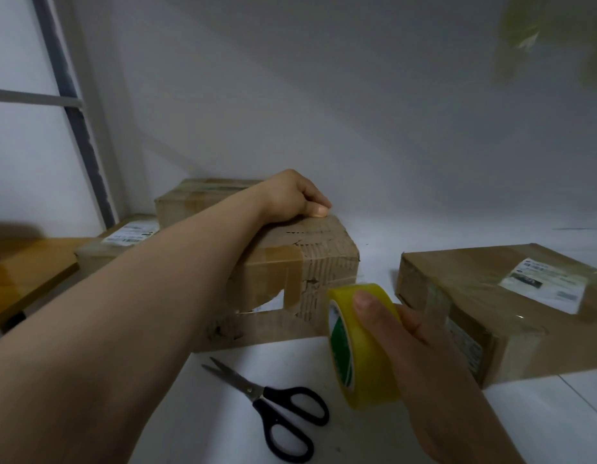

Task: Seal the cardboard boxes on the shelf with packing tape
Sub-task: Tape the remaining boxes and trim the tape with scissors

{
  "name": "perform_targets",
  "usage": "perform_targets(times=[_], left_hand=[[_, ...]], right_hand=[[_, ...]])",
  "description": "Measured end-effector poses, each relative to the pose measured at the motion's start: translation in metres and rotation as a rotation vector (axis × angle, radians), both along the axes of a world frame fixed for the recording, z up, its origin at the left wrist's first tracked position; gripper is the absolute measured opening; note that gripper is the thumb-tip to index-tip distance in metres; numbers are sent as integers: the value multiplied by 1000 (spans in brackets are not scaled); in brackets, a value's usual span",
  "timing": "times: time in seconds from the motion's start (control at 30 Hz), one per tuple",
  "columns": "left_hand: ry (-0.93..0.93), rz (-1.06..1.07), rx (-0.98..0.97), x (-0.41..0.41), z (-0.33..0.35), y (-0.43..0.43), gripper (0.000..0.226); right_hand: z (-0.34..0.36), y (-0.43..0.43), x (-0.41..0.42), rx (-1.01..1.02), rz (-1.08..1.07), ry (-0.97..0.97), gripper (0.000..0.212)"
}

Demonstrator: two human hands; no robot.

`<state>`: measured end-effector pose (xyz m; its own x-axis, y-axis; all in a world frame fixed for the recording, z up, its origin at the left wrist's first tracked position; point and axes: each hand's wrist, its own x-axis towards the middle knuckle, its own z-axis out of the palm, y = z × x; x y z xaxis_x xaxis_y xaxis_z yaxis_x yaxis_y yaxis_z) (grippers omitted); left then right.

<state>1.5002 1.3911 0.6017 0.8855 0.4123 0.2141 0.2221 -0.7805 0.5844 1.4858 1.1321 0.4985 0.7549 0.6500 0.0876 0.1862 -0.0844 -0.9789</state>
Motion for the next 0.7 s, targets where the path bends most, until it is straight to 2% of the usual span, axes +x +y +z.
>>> perform_targets(times=[0.2,0.3,0.4,0.5,0.6,0.7], left_hand=[[115,108,0,8,2,-3,25],[177,170,145,10,-1,-8,33],[28,220,222,3,8,-11,43],[-57,200,399,-15,25,-26,47],[56,-4,525,-44,25,-62,54],[390,-185,505,-59,2,-82,87]], right_hand=[[0,2,-1,16,4,24,71],[2,2,-2,29,33,38,66],[2,2,-2,51,26,62,61],[-3,2,0,33,45,67,76],[-4,3,0,33,45,86,78],[-4,2,0,63,47,121,57]])
